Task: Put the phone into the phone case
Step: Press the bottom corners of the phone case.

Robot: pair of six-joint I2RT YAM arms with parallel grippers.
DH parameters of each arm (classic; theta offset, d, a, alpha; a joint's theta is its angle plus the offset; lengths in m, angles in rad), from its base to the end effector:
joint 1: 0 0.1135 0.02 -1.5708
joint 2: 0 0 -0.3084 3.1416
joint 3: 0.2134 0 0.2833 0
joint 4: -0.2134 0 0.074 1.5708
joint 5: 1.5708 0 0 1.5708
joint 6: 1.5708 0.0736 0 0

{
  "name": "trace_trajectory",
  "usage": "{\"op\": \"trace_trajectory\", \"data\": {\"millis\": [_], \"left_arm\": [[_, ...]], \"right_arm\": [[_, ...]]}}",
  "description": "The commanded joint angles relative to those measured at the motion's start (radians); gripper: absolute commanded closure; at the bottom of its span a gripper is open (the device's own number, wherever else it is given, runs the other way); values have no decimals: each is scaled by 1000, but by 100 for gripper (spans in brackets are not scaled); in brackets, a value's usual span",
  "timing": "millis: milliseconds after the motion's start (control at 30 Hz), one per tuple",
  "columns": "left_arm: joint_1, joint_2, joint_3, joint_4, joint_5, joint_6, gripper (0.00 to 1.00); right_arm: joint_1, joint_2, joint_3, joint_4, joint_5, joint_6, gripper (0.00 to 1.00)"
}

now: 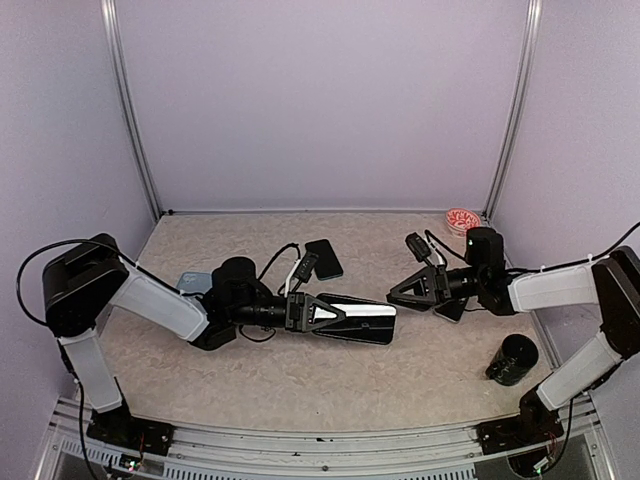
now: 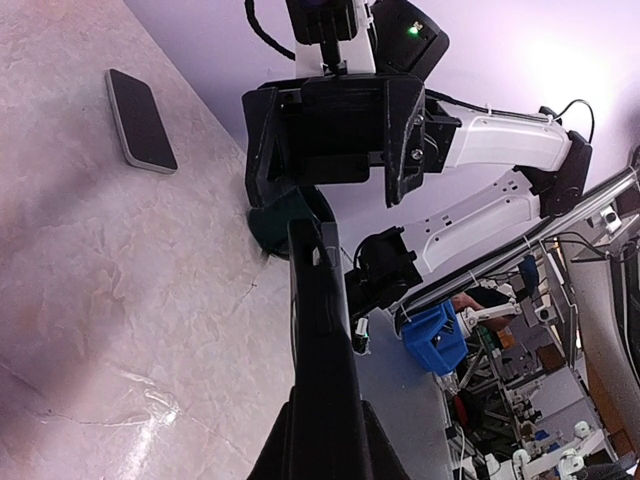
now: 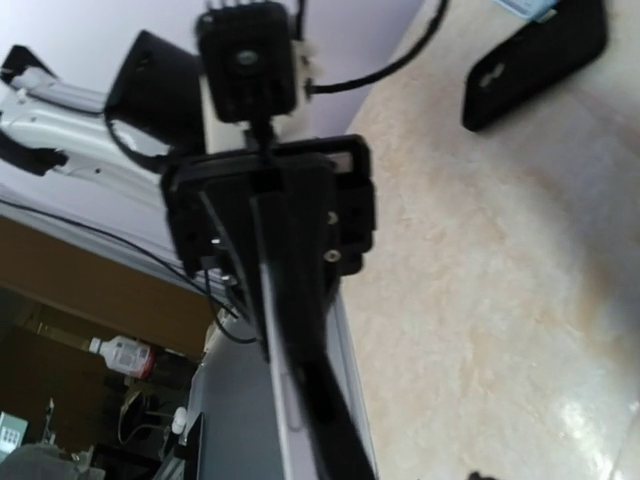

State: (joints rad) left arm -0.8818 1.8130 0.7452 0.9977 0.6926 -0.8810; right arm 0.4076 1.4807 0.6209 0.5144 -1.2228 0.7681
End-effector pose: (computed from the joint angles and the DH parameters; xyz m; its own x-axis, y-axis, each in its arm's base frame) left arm 0.2246 -0.3466 0.1901 -0.7989 0.0363 -0.6003 0.6014 0.0402 -0.7979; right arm 0.2587 0.1871 0.2165 -0.8817 -0.1226 -0.4556 -0.4653 0.0662 0.8827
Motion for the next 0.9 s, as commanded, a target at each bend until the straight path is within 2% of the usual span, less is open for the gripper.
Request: {"op": "trace_trajectory", "data": {"millis": [0, 433, 867], "left_arm": [[-3, -36, 39, 105, 46, 19, 90], [-3, -60, 61, 48, 94, 58, 90], [4, -92, 85, -60, 96, 119, 90]], "right_arm": [[35, -38, -9, 61, -39, 8, 40], [86, -43, 5, -7, -36, -47, 45], [112, -56, 5, 5, -58, -43, 58]]}}
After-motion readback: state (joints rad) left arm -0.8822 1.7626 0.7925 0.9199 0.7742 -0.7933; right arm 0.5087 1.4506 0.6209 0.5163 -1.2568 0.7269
